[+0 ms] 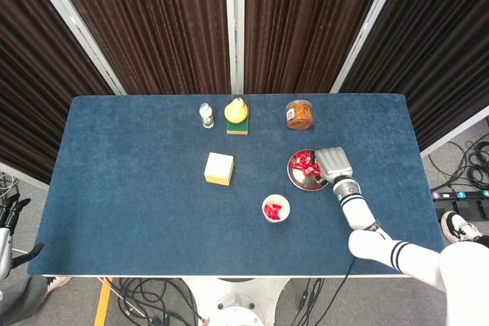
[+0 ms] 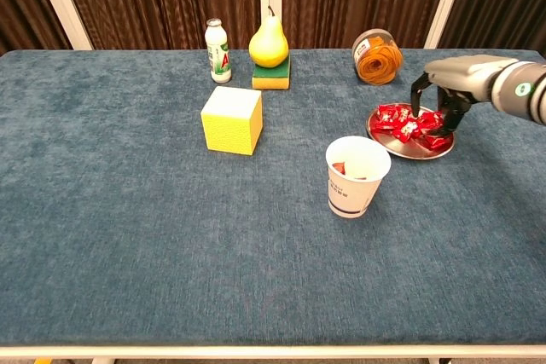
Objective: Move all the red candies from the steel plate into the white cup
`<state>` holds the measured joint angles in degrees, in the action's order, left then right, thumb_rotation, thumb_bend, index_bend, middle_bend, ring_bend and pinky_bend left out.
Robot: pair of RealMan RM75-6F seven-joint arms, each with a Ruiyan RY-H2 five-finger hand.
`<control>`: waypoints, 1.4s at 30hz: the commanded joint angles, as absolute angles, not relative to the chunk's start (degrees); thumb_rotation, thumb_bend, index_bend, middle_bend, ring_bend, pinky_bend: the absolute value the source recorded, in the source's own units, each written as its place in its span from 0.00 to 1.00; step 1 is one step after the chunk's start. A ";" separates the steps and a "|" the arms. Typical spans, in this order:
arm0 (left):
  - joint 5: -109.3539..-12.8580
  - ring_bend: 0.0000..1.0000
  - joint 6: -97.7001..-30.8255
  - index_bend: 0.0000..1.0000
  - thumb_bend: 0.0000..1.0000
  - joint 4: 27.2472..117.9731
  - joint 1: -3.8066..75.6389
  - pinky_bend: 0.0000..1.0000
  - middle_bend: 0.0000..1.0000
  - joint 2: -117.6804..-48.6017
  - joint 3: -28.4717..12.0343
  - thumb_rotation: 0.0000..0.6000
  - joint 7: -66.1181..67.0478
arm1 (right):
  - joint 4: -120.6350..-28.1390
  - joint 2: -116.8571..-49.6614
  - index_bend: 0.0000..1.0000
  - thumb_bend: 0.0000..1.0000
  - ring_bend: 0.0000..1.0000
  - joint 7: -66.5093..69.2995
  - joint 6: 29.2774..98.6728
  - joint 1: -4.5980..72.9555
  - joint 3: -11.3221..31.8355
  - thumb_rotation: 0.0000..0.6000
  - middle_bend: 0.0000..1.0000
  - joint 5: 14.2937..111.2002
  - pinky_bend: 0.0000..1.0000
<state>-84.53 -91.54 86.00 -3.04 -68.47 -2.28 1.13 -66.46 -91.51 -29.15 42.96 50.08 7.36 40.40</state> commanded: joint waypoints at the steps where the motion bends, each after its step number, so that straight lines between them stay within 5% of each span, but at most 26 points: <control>1: -84.45 0.21 -91.51 0.22 0.00 85.83 -3.11 0.20 0.21 -68.55 -2.26 1.00 0.87 | -64.68 -93.09 0.43 0.24 1.00 -30.09 42.30 51.08 7.68 1.00 1.00 39.30 1.00; 28: -84.08 0.21 -91.51 0.22 0.00 84.48 -3.64 0.20 0.21 -68.92 -2.15 1.00 -0.59 | -60.46 -96.82 0.45 0.24 1.00 -33.24 41.23 52.81 7.62 1.00 1.00 36.68 1.00; 42: -83.88 0.21 -91.25 0.22 0.00 83.92 -3.68 0.20 0.21 -69.10 -2.18 1.00 -0.99 | -59.76 -97.36 0.62 0.37 1.00 -33.93 40.81 53.20 7.88 1.00 1.00 35.43 1.00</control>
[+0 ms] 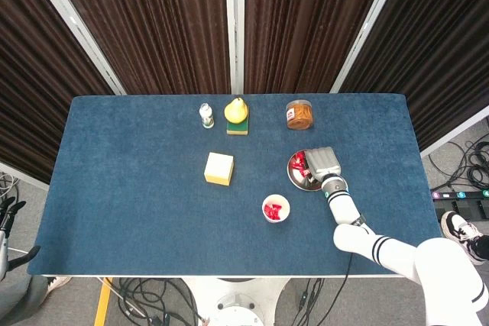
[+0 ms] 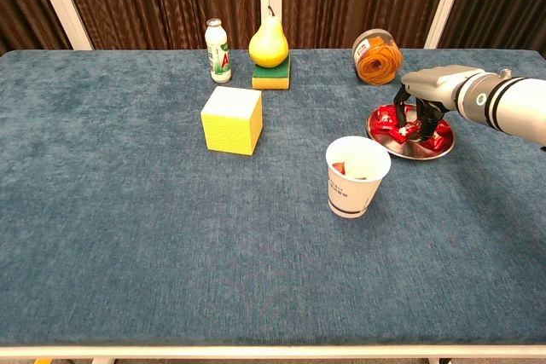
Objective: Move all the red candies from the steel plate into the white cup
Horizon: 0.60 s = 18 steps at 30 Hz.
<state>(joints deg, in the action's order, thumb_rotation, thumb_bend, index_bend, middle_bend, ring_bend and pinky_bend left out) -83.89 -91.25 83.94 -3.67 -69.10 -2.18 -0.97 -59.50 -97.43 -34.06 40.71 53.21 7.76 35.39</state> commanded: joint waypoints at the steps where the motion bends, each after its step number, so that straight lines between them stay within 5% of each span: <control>1: -83.88 0.21 -91.25 0.22 0.00 83.92 -3.69 0.20 0.21 -69.11 -2.19 1.00 -0.99 | -60.25 -97.12 0.64 0.39 1.00 -33.70 40.95 53.15 8.03 1.00 1.00 35.65 1.00; 11: -84.02 0.21 -90.95 0.22 0.00 84.08 -3.17 0.20 0.21 -68.99 -2.52 1.00 -0.56 | -88.35 -81.72 0.66 0.40 1.00 -24.45 49.89 48.32 10.76 1.00 1.00 51.50 1.00; 18: -84.34 0.21 -91.10 0.22 0.00 84.83 -3.08 0.20 0.21 -68.74 -2.47 1.00 0.10 | -100.31 -76.05 0.67 0.40 1.00 -18.40 48.64 46.18 8.42 1.00 1.00 62.09 1.00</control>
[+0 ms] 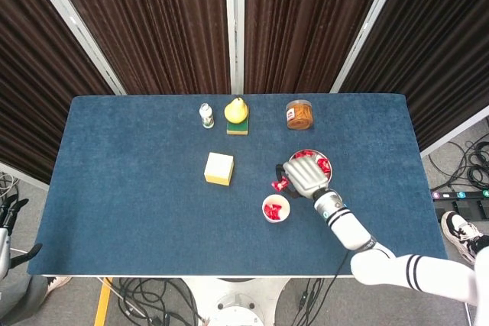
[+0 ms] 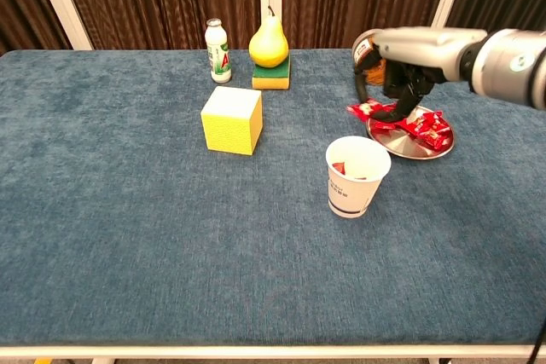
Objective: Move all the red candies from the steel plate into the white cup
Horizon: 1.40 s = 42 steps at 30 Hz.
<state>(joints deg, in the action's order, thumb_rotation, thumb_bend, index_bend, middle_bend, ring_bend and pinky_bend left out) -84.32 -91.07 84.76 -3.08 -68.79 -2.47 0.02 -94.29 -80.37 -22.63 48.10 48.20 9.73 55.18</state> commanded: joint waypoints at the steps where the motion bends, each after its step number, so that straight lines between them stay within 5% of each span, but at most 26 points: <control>1: -84.35 0.21 -91.15 0.22 0.00 84.90 -3.08 0.20 0.21 -68.70 -2.48 1.00 0.18 | -100.52 -76.09 0.66 0.40 1.00 -18.22 48.35 46.17 7.99 1.00 1.00 62.82 1.00; 9: -84.27 0.21 -91.42 0.22 0.00 85.03 -3.31 0.20 0.21 -68.72 -2.41 1.00 0.16 | -99.13 -77.72 0.59 0.40 1.00 -18.79 46.47 46.83 5.84 1.00 1.00 63.19 1.00; 20: -84.39 0.21 -91.37 0.22 0.00 84.57 -3.14 0.20 0.21 -68.94 -2.49 1.00 -0.11 | -99.04 -77.40 0.33 0.31 1.00 -19.48 45.88 47.41 4.99 1.00 1.00 61.83 1.00; 30: -84.43 0.21 -91.26 0.22 0.00 84.10 -3.11 0.20 0.21 -69.20 -2.43 1.00 -0.55 | -94.12 -75.12 0.39 0.30 1.00 -20.72 51.13 45.66 7.02 1.00 1.00 54.68 1.00; 42: -84.67 0.21 -91.10 0.22 0.00 83.97 -2.93 0.20 0.21 -69.47 -2.34 1.00 -0.68 | -78.61 -82.85 0.46 0.30 1.00 -29.28 46.23 48.10 4.68 1.00 1.00 38.32 1.00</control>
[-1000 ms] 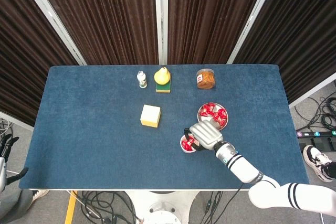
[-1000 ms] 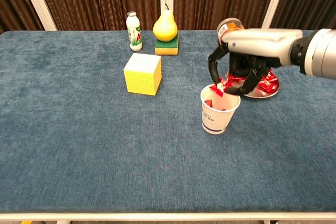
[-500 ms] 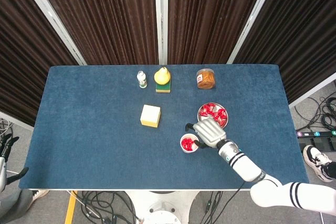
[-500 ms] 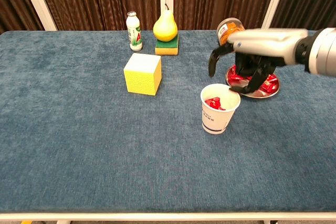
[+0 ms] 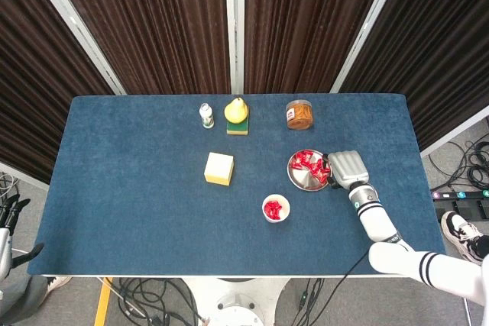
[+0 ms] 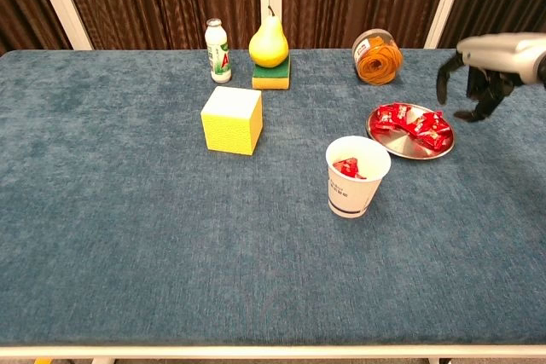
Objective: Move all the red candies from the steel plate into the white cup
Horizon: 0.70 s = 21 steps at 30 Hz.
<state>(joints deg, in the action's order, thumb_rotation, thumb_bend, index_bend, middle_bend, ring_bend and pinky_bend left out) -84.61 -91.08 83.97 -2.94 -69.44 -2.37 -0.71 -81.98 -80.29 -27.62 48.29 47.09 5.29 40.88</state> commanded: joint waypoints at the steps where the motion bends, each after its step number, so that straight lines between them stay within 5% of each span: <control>1: -84.66 0.21 -91.07 0.22 0.00 83.97 -2.92 0.20 0.21 -69.47 -2.33 1.00 -0.67 | -77.67 -83.54 0.47 0.30 1.00 -29.44 45.79 48.32 4.67 1.00 1.00 37.71 1.00; 10: -84.25 0.21 -90.76 0.22 0.00 83.86 -2.98 0.20 0.21 -69.46 -2.29 1.00 -0.89 | -69.74 -88.65 0.48 0.29 1.00 -31.28 43.55 50.33 5.00 1.00 1.00 33.27 1.00; 16: -84.28 0.21 -90.68 0.22 0.00 83.66 -2.91 0.20 0.21 -69.50 -2.32 1.00 -1.40 | -66.71 -91.00 0.48 0.17 1.00 -31.75 42.65 51.36 5.59 1.00 1.00 32.70 1.00; 21: -84.04 0.21 -90.47 0.22 0.00 83.36 -2.97 0.20 0.21 -69.60 -2.27 1.00 -1.68 | -65.40 -92.51 0.49 0.16 1.00 -32.31 42.31 52.13 5.93 1.00 1.00 32.62 1.00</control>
